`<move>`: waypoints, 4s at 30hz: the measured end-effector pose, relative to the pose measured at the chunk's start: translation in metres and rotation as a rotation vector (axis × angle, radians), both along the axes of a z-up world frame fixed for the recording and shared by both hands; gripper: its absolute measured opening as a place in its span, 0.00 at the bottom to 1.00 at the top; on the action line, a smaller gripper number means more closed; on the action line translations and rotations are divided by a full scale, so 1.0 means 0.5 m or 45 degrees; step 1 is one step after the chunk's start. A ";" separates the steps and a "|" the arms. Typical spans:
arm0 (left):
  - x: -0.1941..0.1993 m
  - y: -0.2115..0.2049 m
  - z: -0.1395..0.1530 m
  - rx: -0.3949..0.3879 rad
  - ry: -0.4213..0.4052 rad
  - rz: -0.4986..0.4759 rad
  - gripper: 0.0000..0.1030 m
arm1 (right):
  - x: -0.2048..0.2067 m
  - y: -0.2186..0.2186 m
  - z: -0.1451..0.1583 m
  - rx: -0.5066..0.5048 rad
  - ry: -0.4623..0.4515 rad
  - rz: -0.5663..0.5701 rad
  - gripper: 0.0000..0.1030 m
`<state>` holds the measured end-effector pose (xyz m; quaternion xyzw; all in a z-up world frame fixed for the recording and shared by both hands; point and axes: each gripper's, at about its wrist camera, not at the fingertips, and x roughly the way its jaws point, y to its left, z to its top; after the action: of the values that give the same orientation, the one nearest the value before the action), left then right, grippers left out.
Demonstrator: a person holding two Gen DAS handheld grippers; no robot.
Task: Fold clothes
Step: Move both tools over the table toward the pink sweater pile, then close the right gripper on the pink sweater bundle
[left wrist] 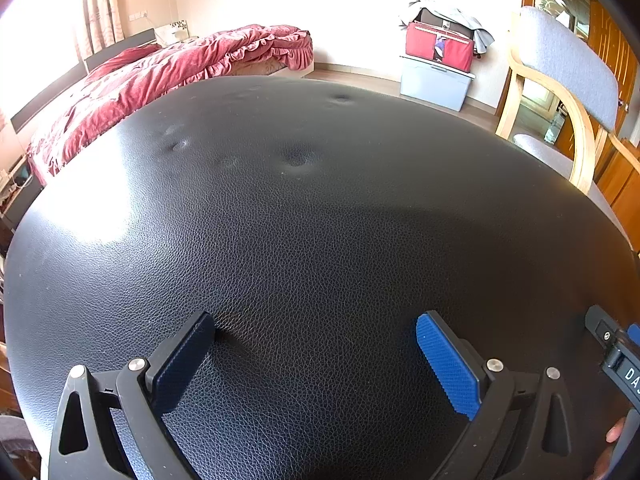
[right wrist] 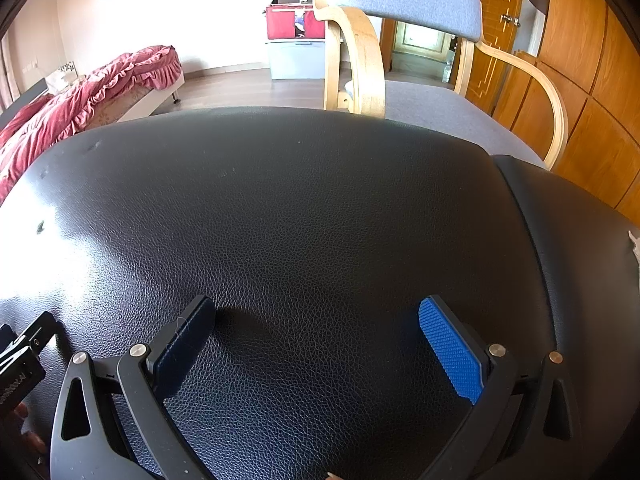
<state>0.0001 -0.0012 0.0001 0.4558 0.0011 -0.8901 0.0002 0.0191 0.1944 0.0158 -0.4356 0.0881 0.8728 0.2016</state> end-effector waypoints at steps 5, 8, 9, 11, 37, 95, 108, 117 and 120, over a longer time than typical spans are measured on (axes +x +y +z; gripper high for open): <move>0.008 -0.009 0.008 0.013 0.012 0.016 0.99 | 0.004 0.010 0.013 -0.008 0.028 -0.009 1.00; 0.022 0.021 0.031 0.006 0.049 -0.045 0.79 | 0.006 0.016 0.020 -0.013 0.045 -0.014 1.00; 0.036 0.043 0.041 -0.001 0.079 -0.077 0.79 | 0.007 0.018 0.023 -0.015 0.051 -0.015 1.00; 0.071 0.082 0.058 -0.007 0.116 -0.158 0.79 | 0.019 0.035 0.032 -0.009 0.076 -0.019 1.00; 0.359 0.543 0.137 0.189 0.500 -0.848 0.80 | 0.567 0.422 0.133 0.352 0.756 -0.713 1.00; 0.429 0.558 0.127 0.210 0.542 -1.138 0.80 | 0.922 0.775 0.190 0.489 0.091 -0.932 0.66; 0.438 0.567 0.126 0.163 0.563 -1.169 0.80 | 0.886 0.831 0.181 0.501 0.047 -0.960 0.67; 0.436 0.566 0.124 0.166 0.554 -1.165 0.80 | 0.881 0.846 0.176 0.502 0.018 -0.995 0.67; 0.437 0.568 0.124 0.164 0.552 -1.166 0.80 | 0.876 0.849 0.173 0.498 0.004 -0.992 0.67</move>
<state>0.2183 0.2828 0.0624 0.2133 -0.1439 -0.8711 -0.4184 0.4569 0.6188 0.1022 -0.3220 0.0794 0.7325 0.5945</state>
